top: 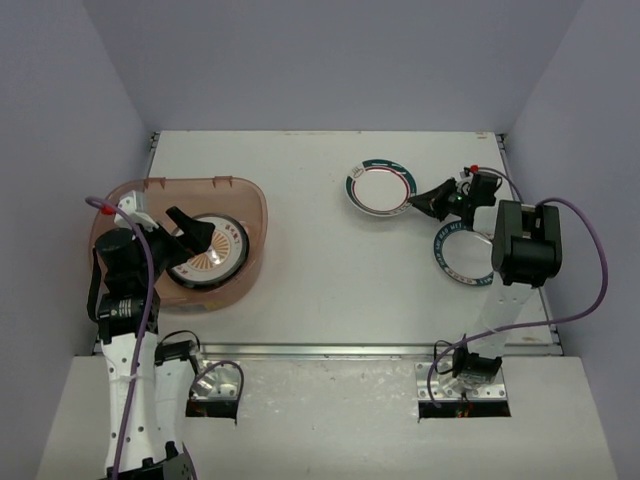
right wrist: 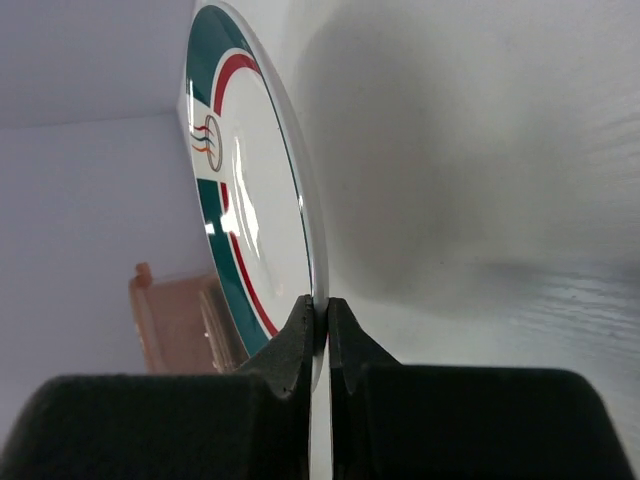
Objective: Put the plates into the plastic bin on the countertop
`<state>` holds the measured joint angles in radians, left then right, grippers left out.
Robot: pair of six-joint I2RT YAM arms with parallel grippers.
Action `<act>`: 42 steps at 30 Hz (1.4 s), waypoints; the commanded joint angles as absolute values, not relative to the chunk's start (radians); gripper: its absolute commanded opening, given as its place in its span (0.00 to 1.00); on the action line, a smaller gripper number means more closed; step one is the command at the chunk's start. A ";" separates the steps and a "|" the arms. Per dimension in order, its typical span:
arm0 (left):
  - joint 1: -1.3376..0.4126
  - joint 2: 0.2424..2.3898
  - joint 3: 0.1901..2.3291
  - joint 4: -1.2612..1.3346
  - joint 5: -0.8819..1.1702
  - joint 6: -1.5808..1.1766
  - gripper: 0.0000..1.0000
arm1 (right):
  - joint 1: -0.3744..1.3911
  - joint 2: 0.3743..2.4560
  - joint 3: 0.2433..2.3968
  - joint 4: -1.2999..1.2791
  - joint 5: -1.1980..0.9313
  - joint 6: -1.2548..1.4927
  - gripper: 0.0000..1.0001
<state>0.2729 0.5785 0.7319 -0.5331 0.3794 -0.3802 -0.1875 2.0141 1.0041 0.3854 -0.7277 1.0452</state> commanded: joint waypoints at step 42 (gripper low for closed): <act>-0.009 0.941 0.919 -0.360 0.324 -0.577 0.00 | 0.409 1.432 0.901 0.458 -0.716 1.061 0.96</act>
<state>-0.0181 0.9559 0.7910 -0.1166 0.6533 -0.6156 0.4154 1.4790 0.8608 0.5161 -0.7706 1.1269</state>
